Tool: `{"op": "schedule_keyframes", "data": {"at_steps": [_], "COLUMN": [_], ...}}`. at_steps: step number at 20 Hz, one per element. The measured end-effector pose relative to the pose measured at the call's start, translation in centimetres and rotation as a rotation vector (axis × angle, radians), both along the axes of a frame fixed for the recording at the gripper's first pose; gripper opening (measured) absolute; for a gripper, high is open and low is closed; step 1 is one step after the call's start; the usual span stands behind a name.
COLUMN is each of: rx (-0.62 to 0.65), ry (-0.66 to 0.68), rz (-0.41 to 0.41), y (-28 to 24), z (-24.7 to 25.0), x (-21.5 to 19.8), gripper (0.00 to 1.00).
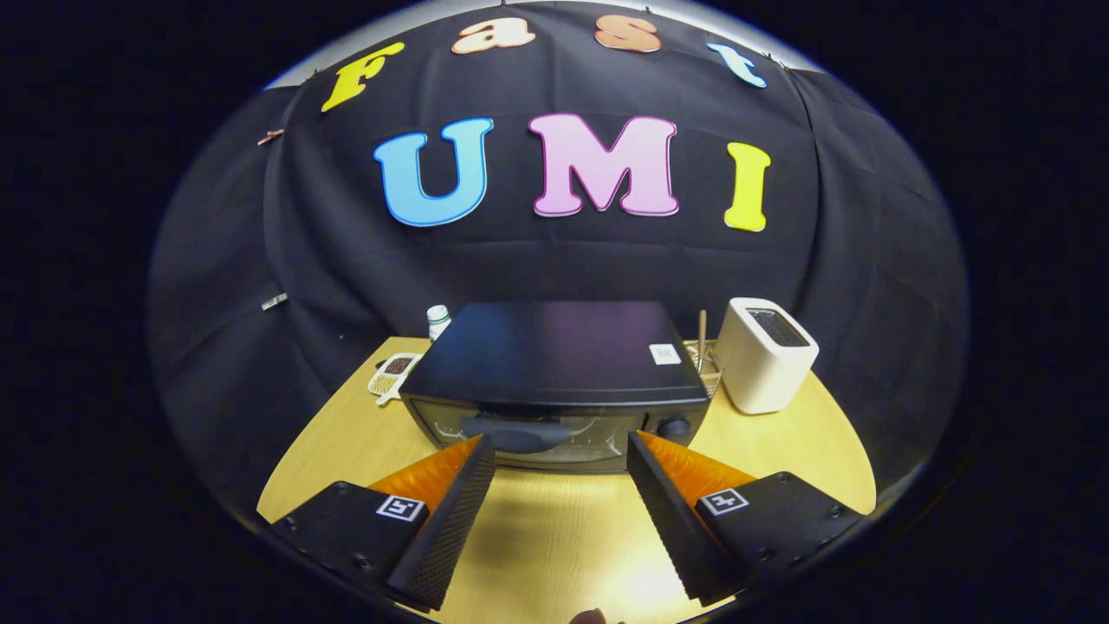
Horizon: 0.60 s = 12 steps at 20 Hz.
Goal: Open the toaster oven, put the food inside, and close the toaster oven door.
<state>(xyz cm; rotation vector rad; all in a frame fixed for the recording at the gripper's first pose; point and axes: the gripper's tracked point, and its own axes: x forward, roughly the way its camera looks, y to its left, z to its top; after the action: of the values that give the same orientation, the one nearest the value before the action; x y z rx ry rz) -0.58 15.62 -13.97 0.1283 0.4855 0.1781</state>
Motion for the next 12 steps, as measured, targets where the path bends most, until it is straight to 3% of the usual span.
{"op": "schedule_keyframes", "data": {"at_steps": [12], "rx": [-0.007], "ry": [-0.243], "rz": [-0.101], "y": [-16.1], "z": [12.1], "x": [1.7], "gripper": [0.98]}}
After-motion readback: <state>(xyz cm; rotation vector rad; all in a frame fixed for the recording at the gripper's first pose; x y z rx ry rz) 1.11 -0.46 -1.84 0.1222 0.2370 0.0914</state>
